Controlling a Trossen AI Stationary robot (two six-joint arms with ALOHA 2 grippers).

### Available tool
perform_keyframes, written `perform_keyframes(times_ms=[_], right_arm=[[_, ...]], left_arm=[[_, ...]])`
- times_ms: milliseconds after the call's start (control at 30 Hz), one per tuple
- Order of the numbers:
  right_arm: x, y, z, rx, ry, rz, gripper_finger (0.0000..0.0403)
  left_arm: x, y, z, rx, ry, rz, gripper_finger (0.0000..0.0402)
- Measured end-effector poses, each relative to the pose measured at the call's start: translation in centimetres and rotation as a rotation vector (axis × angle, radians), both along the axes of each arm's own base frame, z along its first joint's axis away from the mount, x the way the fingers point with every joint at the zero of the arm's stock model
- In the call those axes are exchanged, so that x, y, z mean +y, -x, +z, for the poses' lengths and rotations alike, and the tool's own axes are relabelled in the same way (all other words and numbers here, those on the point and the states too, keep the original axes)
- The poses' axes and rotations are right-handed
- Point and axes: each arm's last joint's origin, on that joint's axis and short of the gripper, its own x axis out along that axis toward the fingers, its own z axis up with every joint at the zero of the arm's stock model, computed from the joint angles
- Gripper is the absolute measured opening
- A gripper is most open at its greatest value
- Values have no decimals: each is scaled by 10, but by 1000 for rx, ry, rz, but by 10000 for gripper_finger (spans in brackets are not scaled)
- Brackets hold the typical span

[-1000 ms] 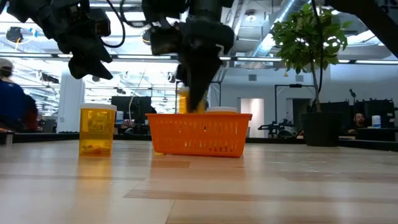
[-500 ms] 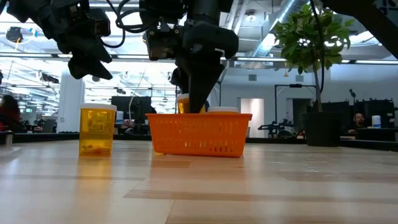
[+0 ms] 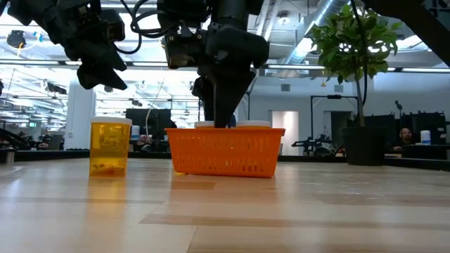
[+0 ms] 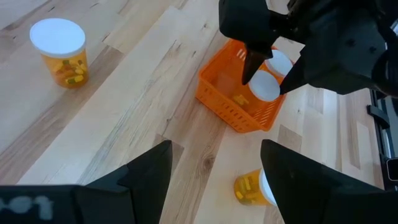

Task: Pick and place pill bottles into a basket
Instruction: Put the top right orange pill bottle into the orange bin, then put the bottom orange pill bottle into the orange bin

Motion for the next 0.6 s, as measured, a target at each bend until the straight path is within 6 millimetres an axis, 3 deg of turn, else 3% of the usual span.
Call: perform_keyframes(times_ms=[267, 600], right_arm=[[0, 1, 2, 8, 2, -12, 265], [-11, 3, 50, -22, 12, -16, 265]], left_arm=[[0, 0, 0, 0, 0, 0, 236], [0, 0, 0, 0, 0, 0, 236]])
